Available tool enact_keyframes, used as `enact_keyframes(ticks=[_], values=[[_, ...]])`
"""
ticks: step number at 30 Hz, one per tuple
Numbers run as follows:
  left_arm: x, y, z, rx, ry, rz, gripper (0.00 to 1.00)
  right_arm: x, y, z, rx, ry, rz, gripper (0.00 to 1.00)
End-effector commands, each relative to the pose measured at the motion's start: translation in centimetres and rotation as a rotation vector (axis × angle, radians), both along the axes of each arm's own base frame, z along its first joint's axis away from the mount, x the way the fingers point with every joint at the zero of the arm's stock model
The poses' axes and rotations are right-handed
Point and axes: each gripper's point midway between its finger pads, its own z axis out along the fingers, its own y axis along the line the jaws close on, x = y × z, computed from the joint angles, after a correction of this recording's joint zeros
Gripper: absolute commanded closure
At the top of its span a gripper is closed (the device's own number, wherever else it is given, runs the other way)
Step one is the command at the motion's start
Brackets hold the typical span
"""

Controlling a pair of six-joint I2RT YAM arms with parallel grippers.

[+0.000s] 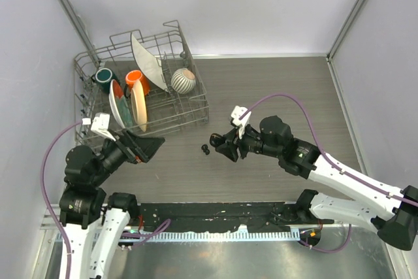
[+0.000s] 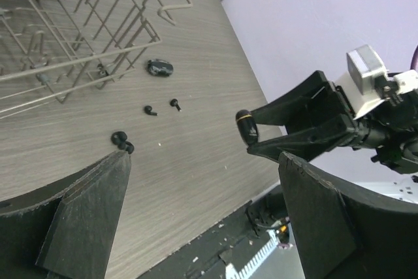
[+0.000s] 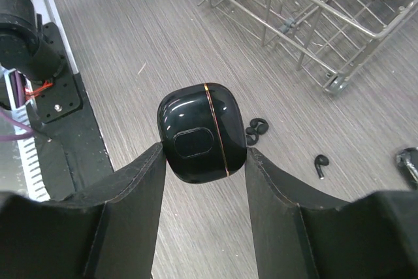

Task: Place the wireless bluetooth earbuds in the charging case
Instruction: Pick up the charging case at the center of the board.

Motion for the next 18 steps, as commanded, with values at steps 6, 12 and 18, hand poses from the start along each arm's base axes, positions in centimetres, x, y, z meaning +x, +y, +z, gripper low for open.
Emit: enact_keyframes(ticks=[6,12,18], values=[[2.8,-0.4,-5.9,-0.017,0.130,0.022,0.00,0.0,1.2,1.6,0.101,-0.029,-0.010,0.99],[4.4,-3.3,-3.4,-0.010,0.100,-0.050,0.00,0.3,1.3,0.6,0.059,-0.084,0.009,0.99],[4.7,-8.8,-4.7,0.214,0.073,-0.076,0.00,1.3,1.5,-0.4,0.029,-0.085,-0.025,0.99]])
